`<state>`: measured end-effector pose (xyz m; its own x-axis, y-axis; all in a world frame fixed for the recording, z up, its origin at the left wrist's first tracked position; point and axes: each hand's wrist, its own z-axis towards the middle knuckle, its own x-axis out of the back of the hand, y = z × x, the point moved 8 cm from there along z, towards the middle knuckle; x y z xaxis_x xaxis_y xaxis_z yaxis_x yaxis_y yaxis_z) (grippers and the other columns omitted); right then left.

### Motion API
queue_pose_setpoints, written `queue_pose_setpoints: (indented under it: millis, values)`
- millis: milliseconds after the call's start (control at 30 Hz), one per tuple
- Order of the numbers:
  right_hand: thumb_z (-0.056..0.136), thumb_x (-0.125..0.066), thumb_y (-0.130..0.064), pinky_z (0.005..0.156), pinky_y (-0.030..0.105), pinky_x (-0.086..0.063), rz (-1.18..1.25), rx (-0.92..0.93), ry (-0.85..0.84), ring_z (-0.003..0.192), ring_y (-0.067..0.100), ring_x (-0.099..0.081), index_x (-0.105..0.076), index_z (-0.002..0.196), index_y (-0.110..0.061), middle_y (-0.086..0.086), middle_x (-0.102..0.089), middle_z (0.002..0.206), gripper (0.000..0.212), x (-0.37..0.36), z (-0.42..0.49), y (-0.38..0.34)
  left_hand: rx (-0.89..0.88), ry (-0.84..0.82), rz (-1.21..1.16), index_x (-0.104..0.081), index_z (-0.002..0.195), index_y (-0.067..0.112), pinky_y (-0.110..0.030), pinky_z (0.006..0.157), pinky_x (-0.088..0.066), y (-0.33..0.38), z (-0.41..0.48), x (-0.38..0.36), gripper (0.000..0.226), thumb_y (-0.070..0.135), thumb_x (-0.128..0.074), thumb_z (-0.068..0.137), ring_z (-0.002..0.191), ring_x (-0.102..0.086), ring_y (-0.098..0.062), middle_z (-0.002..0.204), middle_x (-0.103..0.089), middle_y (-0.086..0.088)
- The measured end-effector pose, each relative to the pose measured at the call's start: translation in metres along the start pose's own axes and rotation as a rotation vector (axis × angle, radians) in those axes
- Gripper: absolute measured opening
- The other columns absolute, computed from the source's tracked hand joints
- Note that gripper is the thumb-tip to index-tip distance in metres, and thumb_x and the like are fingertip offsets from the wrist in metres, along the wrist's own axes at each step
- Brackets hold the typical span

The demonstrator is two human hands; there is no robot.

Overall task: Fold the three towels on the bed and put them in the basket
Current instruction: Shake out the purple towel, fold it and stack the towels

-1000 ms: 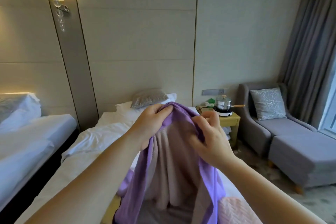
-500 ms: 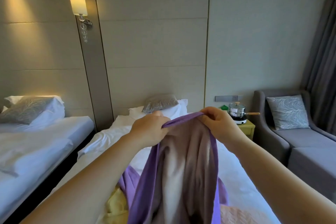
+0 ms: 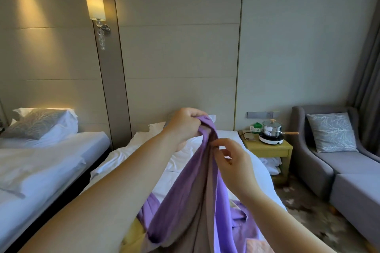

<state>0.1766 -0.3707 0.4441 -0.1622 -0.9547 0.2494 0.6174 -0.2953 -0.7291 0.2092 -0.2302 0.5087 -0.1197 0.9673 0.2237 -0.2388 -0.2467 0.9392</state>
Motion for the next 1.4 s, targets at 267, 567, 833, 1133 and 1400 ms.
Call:
queue_pose_setpoints:
  millis: [267,567,833,1133,1400]
  values:
    - [0.063,-0.062,-0.071,0.075,0.024,-0.05,-0.153,-0.072,-0.042,0.092,-0.005,-0.053,-0.063,0.093,-0.04,-0.019,-0.046,0.11,0.042,-0.03,-0.001,0.012,-0.047,-0.002,-0.166,-0.061,0.105,0.002,-0.023,0.074,-0.057,0.018,-0.004,0.006,0.03,-0.013,-0.042,0.089,0.083,-0.065,-0.016,0.095,-0.065,-0.013]
    - [0.09,-0.057,-0.024,0.062,0.01,-0.039,-0.246,-0.141,-0.093,0.074,0.009,-0.054,-0.062,0.081,-0.021,-0.009,-0.052,0.087,0.01,-0.062,-0.007,0.033,-0.12,0.365,-0.256,-0.066,0.08,0.019,-0.039,0.093,-0.053,0.021,-0.001,0.062,0.043,-0.012,-0.037,0.082,0.092,-0.065,-0.026,0.087,-0.066,-0.005]
    - [0.085,-0.045,-0.009,0.047,0.023,-0.024,0.483,-0.407,0.044,0.051,0.008,-0.031,-0.052,0.057,-0.022,-0.009,-0.037,0.053,0.031,-0.013,0.027,0.006,-0.015,0.418,-0.37,-0.055,0.069,0.011,-0.028,0.056,-0.052,-0.008,0.0,0.121,0.029,-0.01,-0.038,0.079,0.055,-0.058,-0.017,0.058,-0.061,-0.005]
    - [0.085,-0.04,-0.004,0.065,0.026,-0.038,0.48,-0.327,-0.351,0.073,0.018,-0.049,-0.06,0.071,-0.01,0.008,-0.055,0.073,0.025,-0.027,0.037,-0.035,-0.244,-0.4,0.414,-0.058,0.114,0.034,-0.035,0.104,-0.041,-0.012,-0.031,0.01,0.066,0.076,-0.062,0.062,0.113,-0.057,-0.004,0.117,-0.062,0.015]
    - [0.084,-0.056,-0.017,0.073,0.033,-0.045,0.364,-0.348,-0.348,0.077,0.015,-0.056,-0.065,0.08,-0.011,0.009,-0.061,0.082,0.011,-0.012,0.002,0.015,-0.398,-0.303,0.427,-0.068,0.085,0.017,-0.01,0.069,-0.039,0.001,-0.025,-0.007,0.016,0.032,-0.065,0.089,0.071,-0.053,0.001,0.082,-0.066,-0.004]
